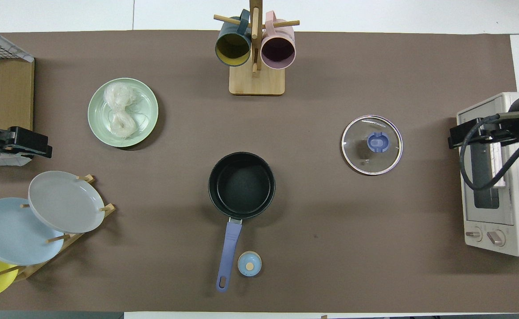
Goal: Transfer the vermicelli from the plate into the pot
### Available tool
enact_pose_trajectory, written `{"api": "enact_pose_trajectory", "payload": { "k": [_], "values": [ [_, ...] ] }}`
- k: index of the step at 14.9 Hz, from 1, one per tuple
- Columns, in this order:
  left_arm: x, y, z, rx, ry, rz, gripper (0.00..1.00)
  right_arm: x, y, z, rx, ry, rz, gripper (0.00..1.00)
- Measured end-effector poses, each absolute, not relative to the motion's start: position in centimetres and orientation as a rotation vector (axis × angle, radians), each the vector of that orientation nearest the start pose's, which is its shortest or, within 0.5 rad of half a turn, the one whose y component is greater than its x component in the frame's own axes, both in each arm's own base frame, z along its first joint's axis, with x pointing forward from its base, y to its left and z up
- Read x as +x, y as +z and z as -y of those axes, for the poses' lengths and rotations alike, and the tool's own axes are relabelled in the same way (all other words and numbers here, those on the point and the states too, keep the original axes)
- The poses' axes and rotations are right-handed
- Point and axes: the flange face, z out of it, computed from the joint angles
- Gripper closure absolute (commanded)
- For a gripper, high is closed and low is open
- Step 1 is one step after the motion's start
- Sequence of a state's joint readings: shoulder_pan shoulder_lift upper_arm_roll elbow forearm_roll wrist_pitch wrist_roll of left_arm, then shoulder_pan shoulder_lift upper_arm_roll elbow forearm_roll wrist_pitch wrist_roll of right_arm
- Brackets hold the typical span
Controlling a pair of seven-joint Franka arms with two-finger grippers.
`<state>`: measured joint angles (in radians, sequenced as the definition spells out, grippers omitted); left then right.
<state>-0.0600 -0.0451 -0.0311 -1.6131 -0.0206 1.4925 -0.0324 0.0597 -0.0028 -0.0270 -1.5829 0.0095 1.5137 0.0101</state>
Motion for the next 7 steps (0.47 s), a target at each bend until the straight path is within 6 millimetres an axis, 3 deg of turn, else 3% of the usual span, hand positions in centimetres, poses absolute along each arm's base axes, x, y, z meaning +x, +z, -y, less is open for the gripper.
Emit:
{"api": "enact_pose_trajectory", "payload": {
  "k": [7],
  "values": [
    [53.29, 62.56, 5.2, -3.156, 0.067, -0.09, 0.0, 54.47, 61.42, -1.89, -3.131, 0.131, 0.036, 0.0]
  ]
}}
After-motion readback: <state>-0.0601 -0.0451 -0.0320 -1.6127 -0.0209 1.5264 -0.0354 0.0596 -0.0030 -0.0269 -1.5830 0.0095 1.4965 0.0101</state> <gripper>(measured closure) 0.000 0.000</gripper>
